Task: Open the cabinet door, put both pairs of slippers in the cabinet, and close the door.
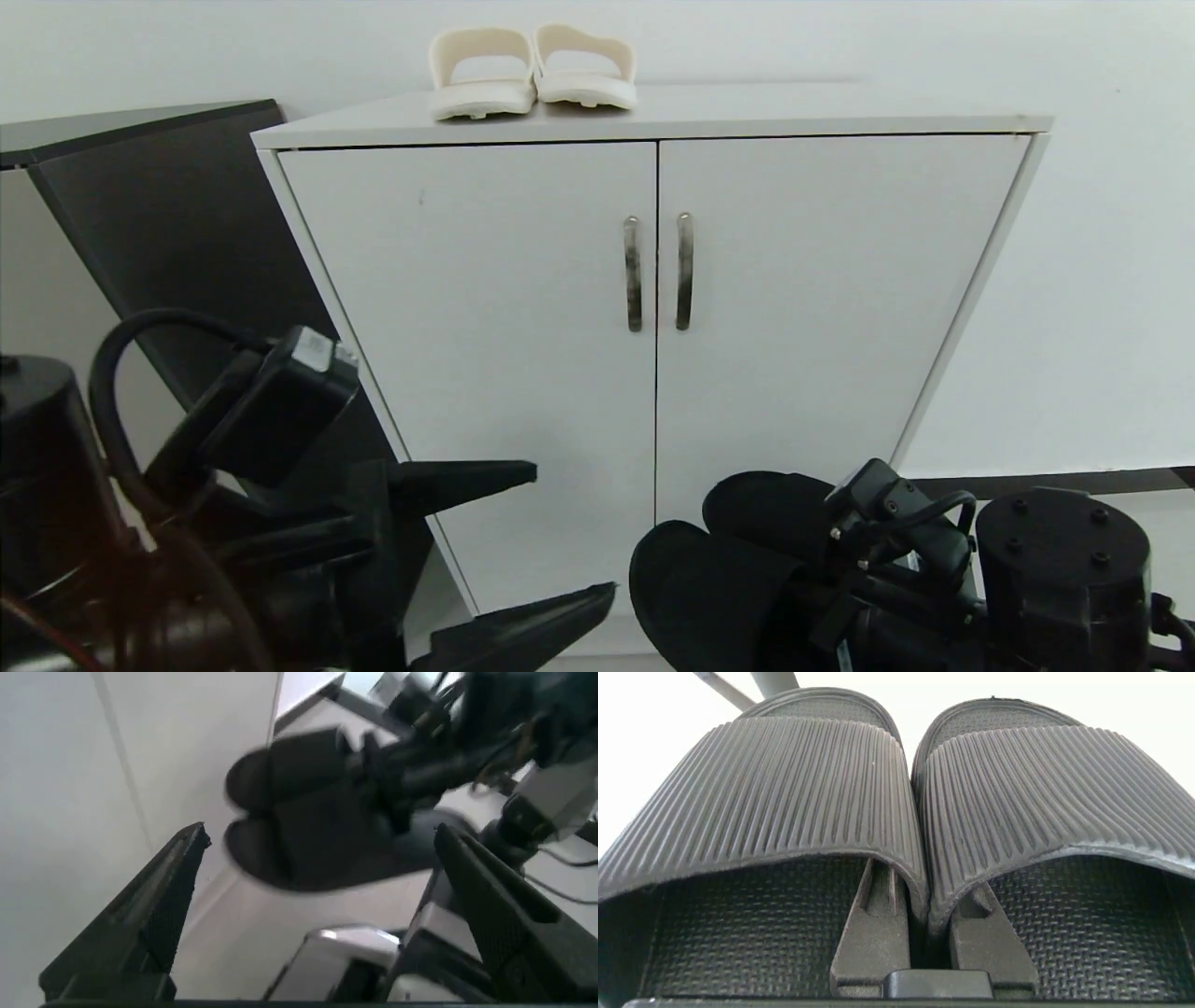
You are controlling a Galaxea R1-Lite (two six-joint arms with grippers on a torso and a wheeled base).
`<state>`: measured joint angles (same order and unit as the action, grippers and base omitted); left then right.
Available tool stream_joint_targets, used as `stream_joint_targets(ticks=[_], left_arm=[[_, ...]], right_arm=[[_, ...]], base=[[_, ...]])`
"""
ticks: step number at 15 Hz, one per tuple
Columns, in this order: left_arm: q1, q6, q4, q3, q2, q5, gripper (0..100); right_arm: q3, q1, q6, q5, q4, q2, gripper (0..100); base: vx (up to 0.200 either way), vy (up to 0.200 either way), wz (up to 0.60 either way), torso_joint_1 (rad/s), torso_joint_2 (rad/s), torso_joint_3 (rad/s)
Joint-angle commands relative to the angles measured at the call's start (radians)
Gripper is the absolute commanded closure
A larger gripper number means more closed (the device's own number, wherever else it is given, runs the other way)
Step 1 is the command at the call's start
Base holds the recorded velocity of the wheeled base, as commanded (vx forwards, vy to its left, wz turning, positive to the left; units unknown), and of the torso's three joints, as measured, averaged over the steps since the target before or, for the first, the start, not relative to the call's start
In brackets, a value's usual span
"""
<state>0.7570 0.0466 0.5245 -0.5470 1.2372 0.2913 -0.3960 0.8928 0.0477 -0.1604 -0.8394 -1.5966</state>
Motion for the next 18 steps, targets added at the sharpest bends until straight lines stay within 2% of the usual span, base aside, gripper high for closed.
stream_joint_targets(ticks=[1,2,4,7,8,9,10,11,12,14,15,16,18], left_arm=[[0.059,-0.001,0.054,-0.129,0.208,-0.043,0],[0.059,0.001,0.081,-0.206,0.268,-0.096,0],[0.059,-0.002,0.08,-0.297,0.311,-0.132,0],[0.059,-0.005,0.072,-0.43,0.386,-0.126,0],[0.059,-0.005,0.071,-0.456,0.407,-0.104,0],[0.059,-0.002,0.071,-0.462,0.412,-0.055,0],[0.058,0.036,0.068,-0.488,0.413,0.034,0],[0.053,0.091,0.048,-0.514,0.415,0.069,0],[0.041,0.131,0.009,-0.551,0.416,0.103,0],[0.015,0.153,-0.043,-0.574,0.412,0.206,0],[0.01,0.176,-0.044,-0.573,0.41,0.233,0],[0.002,0.182,-0.043,-0.579,0.419,0.23,0],[-0.016,0.182,-0.044,-0.611,0.442,0.164,0]], right_arm=[[0.005,0.006,0.0,-0.001,-0.001,-0.005,100],[0.006,0.006,0.0,-0.004,-0.001,-0.005,100],[0.005,0.006,0.0,-0.004,-0.003,-0.005,100],[0.003,0.006,0.0,-0.004,-0.003,0.004,100],[0.005,0.006,0.0,-0.004,-0.003,0.004,100],[0.006,0.006,0.0,-0.002,-0.001,0.004,100],[0.006,0.009,0.0,-0.001,-0.003,0.003,100],[0.008,0.009,-0.002,-0.001,-0.003,0.001,100],[0.009,0.011,-0.002,-0.001,-0.003,0.0,100],[0.006,0.015,-0.002,-0.002,-0.003,0.001,100],[0.005,0.015,-0.002,-0.001,-0.003,0.003,100],[0.005,0.017,-0.002,-0.001,-0.003,0.004,100],[0.003,0.018,-0.002,0.001,-0.003,0.001,100]], base=[[0.0,0.0,0.0,0.0,0.0,0.0],[0.0,0.0,0.0,0.0,0.0,0.0],[0.0,0.0,0.0,0.0,0.0,0.0],[0.0,0.0,0.0,0.0,0.0,0.0],[0.0,0.0,0.0,0.0,0.0,0.0],[0.0,0.0,0.0,0.0,0.0,0.0],[0.0,0.0,0.0,0.0,0.0,0.0],[0.0,0.0,0.0,0.0,0.0,0.0],[0.0,0.0,0.0,0.0,0.0,0.0],[0.0,0.0,0.0,0.0,0.0,0.0],[0.0,0.0,0.0,0.0,0.0,0.0],[0.0,0.0,0.0,0.0,0.0,0.0],[0.0,0.0,0.0,0.0,0.0,0.0]])
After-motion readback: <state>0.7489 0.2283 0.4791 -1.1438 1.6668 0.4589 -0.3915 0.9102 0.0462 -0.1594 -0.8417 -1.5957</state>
